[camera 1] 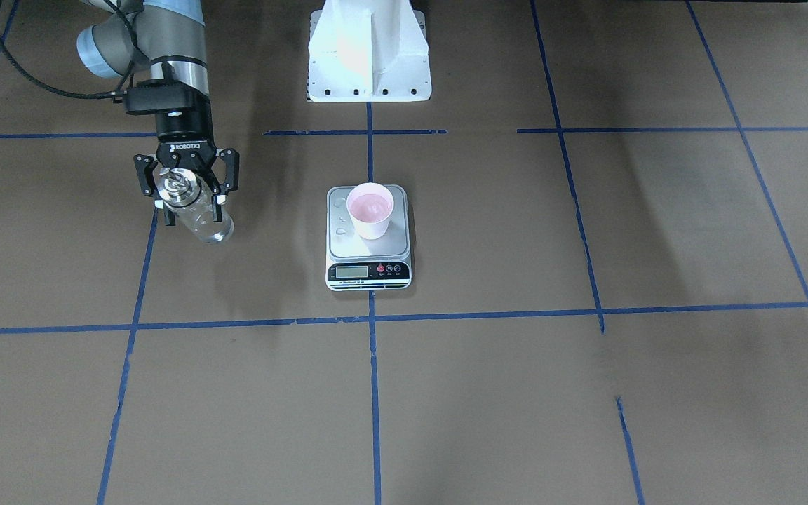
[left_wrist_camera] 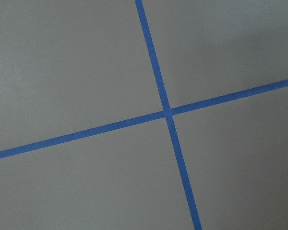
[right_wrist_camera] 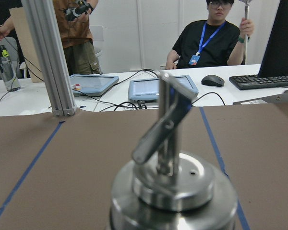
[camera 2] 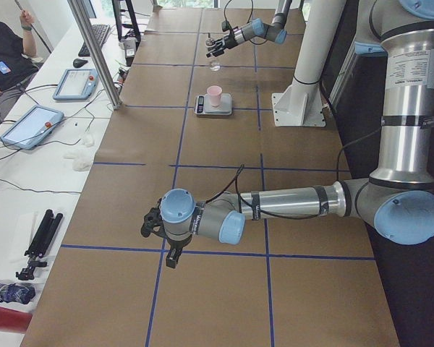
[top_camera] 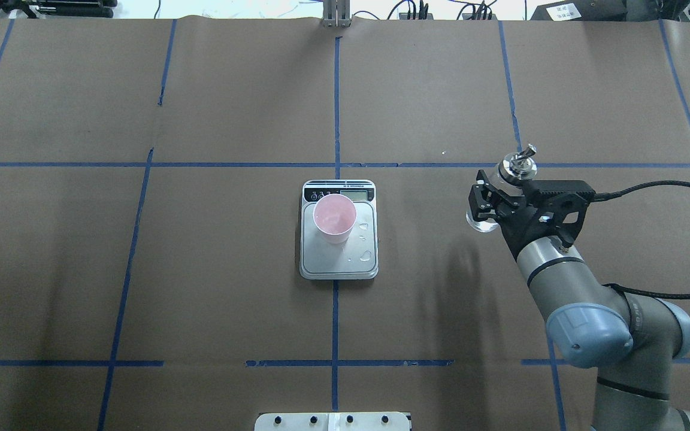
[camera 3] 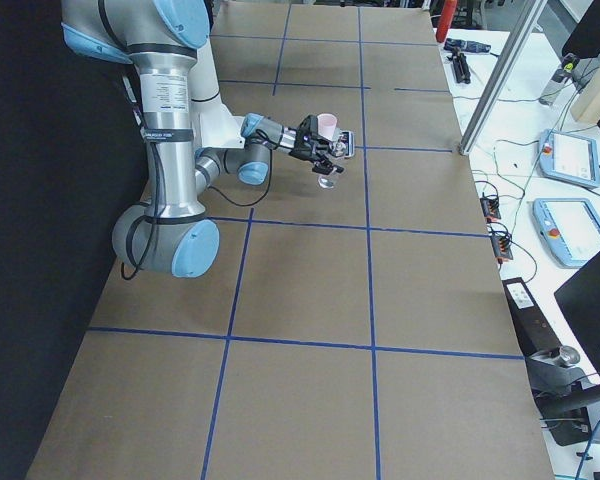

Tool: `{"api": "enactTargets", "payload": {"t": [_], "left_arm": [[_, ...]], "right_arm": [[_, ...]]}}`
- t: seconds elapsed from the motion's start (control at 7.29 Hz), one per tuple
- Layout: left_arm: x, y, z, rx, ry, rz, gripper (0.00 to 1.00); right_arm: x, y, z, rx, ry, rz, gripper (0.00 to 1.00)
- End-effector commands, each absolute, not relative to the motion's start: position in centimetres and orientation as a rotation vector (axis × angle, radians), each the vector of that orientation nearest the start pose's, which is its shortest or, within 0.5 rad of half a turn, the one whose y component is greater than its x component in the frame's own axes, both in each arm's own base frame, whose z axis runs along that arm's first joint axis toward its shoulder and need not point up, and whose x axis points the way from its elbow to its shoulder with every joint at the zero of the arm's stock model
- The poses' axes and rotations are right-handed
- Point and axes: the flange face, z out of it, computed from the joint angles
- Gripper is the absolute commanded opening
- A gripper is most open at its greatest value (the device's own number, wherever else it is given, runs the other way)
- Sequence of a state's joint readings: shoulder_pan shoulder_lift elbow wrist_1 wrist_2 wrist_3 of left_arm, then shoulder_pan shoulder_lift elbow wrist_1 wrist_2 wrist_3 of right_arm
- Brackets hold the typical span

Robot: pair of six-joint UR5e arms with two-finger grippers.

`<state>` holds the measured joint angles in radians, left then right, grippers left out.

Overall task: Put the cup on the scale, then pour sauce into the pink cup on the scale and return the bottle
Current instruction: 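Lower the glass bottle back to its spot with the right gripper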

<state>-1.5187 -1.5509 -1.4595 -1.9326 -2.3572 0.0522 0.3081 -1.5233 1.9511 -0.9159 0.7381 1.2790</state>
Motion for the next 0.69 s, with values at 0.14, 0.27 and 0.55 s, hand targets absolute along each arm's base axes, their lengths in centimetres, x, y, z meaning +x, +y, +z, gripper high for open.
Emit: {"api": "enactTargets", "payload": {"t": [0.14,0.27,0.55], "left_arm": [[-3.7,-49.6,68.4,0.221,0.783,0.190,1.00],[-3.7,-49.6,68.4,0.221,0.783,0.190,1.00],[-3.7,-49.6,68.4,0.221,0.783,0.190,1.00]], "right_arm": [[-37.6,-33.8,41.7,0.996,-0.680,0.485,0.00],[-37.7,-33.9,41.9,1.008,-0.671,0.491,0.00],[-39.0,-34.5,44.0,1.044,-0.607,0.490,0.00]]}}
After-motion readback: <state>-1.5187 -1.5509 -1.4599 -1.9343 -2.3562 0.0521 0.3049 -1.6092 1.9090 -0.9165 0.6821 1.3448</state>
